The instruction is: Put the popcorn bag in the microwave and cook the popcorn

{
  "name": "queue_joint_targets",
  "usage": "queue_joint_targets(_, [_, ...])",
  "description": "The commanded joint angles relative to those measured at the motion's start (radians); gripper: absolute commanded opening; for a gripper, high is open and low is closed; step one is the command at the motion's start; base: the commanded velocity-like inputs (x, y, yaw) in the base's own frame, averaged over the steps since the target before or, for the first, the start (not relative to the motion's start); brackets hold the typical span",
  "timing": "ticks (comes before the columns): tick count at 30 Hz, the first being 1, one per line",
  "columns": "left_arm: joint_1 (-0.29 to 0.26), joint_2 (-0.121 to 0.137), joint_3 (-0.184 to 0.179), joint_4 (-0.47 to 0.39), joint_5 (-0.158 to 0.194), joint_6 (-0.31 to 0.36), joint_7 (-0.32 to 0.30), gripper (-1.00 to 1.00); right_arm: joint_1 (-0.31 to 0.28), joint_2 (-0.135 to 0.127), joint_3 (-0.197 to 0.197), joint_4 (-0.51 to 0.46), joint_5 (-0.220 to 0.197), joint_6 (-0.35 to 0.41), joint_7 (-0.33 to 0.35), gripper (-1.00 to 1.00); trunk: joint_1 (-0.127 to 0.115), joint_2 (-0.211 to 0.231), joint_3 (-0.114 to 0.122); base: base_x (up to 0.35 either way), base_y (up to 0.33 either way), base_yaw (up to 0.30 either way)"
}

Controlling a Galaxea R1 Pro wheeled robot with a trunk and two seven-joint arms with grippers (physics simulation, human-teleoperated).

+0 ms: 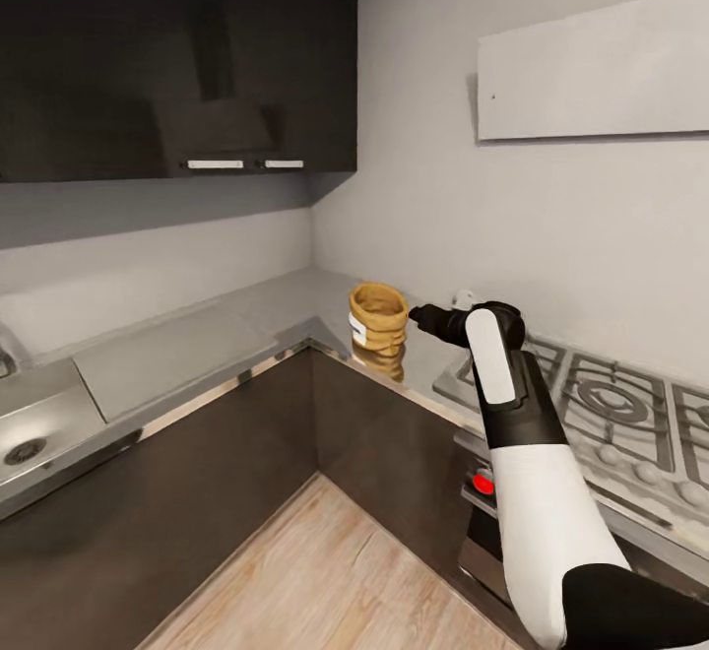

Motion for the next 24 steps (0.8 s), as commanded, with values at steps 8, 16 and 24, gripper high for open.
queue_joint_targets(8, [0.000,0.000,0.003,-0.002,0.010,0.007,-0.002,1.00,-0.002,0.001,0.009,0.003,-0.016,0.001,-0.122,1.00,0.001,-0.001,-0.001,0.340,0.000,0.000])
queue_joint_targets(16, [0.000,-0.003,0.003,-0.002,0.009,0.007,-0.004,1.00,-0.002,0.001,0.008,0.016,-0.019,-0.002,-0.117,1.00,0.001,-0.001,-0.001,0.340,0.037,0.000])
queue_joint_targets(24, [0.000,-0.003,-0.001,-0.002,0.009,0.007,-0.004,1.00,-0.001,0.001,0.009,0.051,-0.020,0.000,-0.120,1.00,0.001,-0.001,-0.001,0.310,0.161,0.000])
